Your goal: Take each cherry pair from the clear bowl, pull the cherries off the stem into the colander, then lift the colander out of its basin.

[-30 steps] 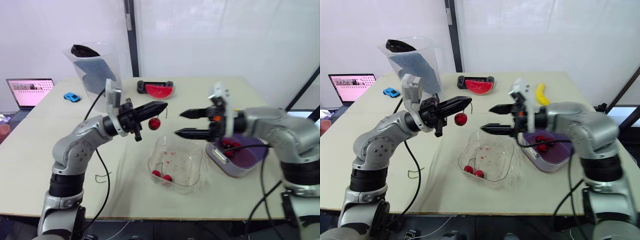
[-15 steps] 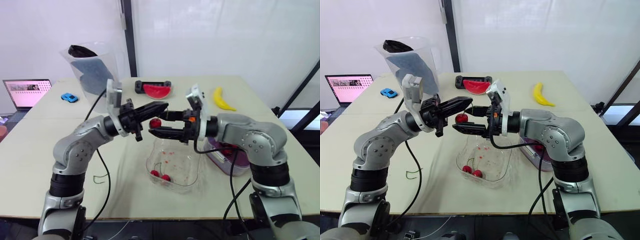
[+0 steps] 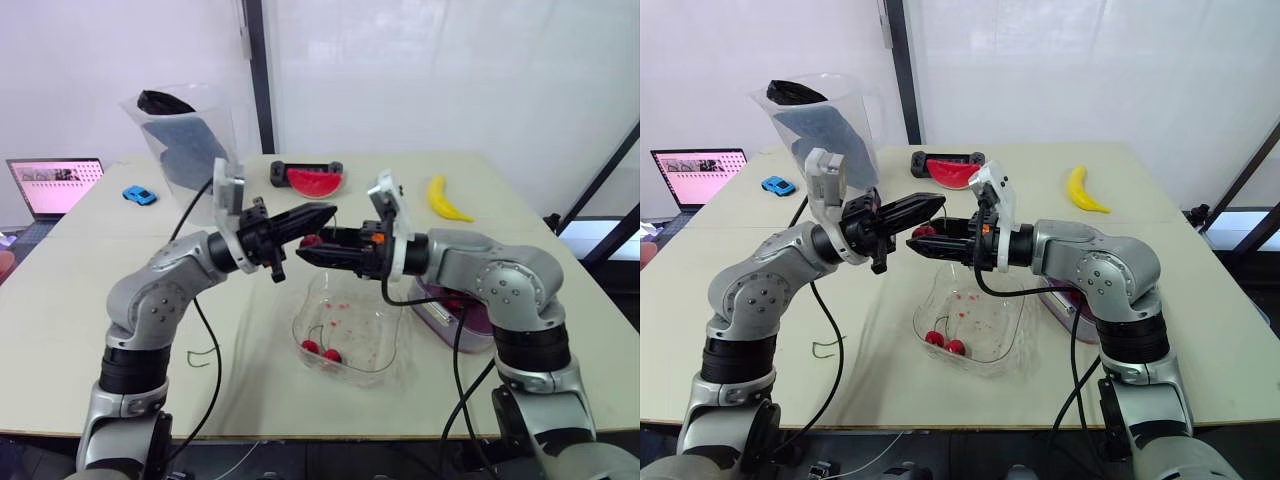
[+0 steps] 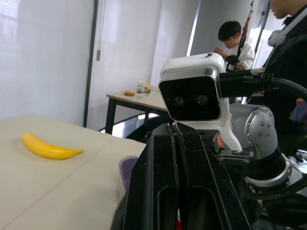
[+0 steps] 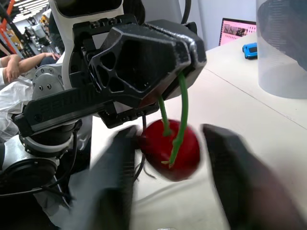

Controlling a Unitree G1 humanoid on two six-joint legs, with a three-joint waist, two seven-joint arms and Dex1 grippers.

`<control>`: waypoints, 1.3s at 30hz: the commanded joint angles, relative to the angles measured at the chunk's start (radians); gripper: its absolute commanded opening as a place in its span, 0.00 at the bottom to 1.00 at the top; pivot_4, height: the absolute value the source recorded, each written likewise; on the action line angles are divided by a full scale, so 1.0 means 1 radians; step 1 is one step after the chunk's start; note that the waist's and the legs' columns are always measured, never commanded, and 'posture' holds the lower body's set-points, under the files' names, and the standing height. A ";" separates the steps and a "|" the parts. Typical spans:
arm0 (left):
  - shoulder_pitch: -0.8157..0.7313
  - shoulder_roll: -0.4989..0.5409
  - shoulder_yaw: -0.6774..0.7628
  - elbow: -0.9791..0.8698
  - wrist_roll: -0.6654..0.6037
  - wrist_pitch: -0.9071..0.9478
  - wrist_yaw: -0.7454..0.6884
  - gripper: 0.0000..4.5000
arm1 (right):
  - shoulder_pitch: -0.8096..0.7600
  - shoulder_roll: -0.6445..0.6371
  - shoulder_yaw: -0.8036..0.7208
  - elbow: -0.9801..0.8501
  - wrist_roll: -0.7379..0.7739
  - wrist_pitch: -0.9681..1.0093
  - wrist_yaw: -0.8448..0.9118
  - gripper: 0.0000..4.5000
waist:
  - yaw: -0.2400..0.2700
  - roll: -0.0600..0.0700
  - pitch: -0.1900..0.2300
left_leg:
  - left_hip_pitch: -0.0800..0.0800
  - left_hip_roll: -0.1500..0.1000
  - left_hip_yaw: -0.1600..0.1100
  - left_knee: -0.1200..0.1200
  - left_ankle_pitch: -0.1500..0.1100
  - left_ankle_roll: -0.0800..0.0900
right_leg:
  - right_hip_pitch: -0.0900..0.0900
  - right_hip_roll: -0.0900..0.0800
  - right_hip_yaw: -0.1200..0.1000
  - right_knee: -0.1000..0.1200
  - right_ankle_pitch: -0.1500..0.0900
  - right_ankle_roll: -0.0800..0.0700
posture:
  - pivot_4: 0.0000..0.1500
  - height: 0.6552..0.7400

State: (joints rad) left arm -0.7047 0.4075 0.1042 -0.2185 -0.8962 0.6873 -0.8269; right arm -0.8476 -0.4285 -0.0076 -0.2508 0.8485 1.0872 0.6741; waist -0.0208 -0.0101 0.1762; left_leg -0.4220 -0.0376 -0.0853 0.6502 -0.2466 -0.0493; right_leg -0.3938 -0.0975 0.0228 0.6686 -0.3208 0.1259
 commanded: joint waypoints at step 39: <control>0.030 0.031 0.017 -0.020 0.032 -0.055 -0.027 0.00 | 0.128 -0.755 0.022 0.120 -0.301 -0.186 0.319 0.24 | 0.006 0.000 0.000 | 0.000 0.000 0.001 -0.001 -0.003 0.006 | 0.001 0.000 0.000 -0.002 0.000 0.000 | 1.00 1.00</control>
State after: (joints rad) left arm -0.6701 0.4288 0.1018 -0.2047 -0.8709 0.6592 -0.8462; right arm -0.7408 -1.1492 -0.0058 -0.1622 0.6167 0.9724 0.9499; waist -0.0150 -0.0101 0.1762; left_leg -0.4218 -0.0377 -0.0835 0.6497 -0.2499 -0.0434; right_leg -0.3926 -0.0972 0.0227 0.6664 -0.3208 0.1259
